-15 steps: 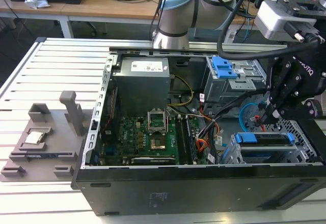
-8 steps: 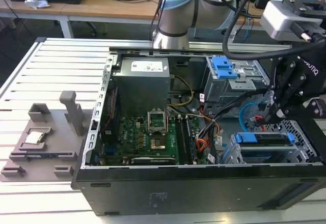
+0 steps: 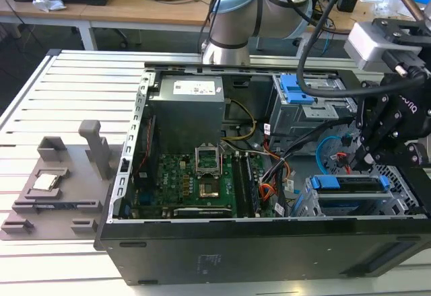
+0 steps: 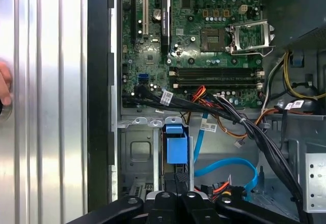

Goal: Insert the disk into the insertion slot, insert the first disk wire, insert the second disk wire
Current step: 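Insert the disk into the insertion slot, then insert the first disk wire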

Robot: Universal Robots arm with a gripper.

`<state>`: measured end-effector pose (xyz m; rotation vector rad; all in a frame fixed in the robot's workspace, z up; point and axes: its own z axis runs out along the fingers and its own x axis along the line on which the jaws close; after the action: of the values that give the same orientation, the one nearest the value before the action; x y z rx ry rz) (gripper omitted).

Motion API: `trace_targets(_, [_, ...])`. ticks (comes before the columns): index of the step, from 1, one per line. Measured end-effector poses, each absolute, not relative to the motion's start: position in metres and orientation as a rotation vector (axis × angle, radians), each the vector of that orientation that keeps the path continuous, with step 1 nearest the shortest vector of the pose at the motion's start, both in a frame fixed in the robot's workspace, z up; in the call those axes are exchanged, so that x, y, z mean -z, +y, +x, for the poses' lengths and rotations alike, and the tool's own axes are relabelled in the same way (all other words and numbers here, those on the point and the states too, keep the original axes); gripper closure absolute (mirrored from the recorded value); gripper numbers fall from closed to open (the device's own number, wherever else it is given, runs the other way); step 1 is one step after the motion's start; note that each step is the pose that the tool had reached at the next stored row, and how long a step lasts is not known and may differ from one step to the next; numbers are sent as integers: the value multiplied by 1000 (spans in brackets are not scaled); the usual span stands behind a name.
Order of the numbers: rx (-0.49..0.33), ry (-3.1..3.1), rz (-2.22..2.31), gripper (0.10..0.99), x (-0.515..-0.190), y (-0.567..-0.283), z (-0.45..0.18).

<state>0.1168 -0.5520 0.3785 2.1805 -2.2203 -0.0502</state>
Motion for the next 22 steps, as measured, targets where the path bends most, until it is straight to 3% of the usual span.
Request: trace_targets(22, [52, -2220, 2180, 980, -367, -552, 118])
